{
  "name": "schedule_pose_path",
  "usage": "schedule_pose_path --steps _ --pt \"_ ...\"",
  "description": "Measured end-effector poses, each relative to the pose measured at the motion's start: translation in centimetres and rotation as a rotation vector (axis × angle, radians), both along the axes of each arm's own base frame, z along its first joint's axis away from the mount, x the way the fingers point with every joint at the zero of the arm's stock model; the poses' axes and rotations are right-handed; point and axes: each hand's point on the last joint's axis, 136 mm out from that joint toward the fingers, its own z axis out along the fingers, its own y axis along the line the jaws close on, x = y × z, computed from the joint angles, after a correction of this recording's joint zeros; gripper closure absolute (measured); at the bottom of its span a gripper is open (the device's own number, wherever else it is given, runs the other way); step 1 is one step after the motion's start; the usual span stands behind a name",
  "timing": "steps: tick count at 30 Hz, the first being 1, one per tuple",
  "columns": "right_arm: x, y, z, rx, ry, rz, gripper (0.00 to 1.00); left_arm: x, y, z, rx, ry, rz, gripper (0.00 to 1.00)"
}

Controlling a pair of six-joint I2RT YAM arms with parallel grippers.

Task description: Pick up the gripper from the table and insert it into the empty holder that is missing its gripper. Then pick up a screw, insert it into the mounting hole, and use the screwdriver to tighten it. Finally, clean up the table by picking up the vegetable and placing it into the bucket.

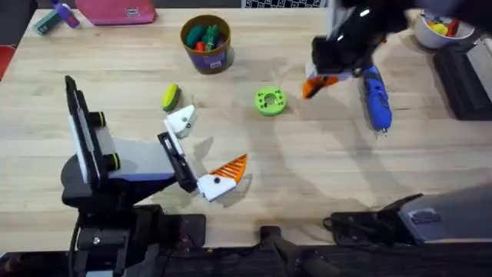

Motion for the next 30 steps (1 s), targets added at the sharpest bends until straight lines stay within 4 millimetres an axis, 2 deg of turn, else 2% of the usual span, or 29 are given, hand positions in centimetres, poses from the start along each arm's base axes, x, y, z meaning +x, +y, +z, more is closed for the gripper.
schedule_pose_path --steps 6,9,17,24,27,30 --pt "0.2 2.2 6.7 0.206 -0.229 0.031 0.990 0.0 0.0 0.0 0.000 0.001 0.000 0.015" --pt "-0.1 3.5 8.4 0.319 -0.321 0.065 0.990 0.0 0.0 0.0 0.000 0.000 0.000 0.015" --pt "-1.8 6.8 10.3 0.676 -0.505 0.124 0.991 0.0 0.0 0.0 0.000 0.000 0.000 0.015" --pt "-3.5 9.2 11.4 1.035 -0.561 0.191 0.992 0.0 0.0 0.0 0.000 0.000 0.000 0.015" --pt "-4.5 9.8 10.8 1.142 -0.511 0.216 0.992 0.0 0.0 0.0 0.000 0.001 0.000 0.015" --pt "-5.2 10.1 9.2 1.202 -0.400 0.219 0.992 0.0 0.0 0.0 0.000 0.000 0.000 0.016"
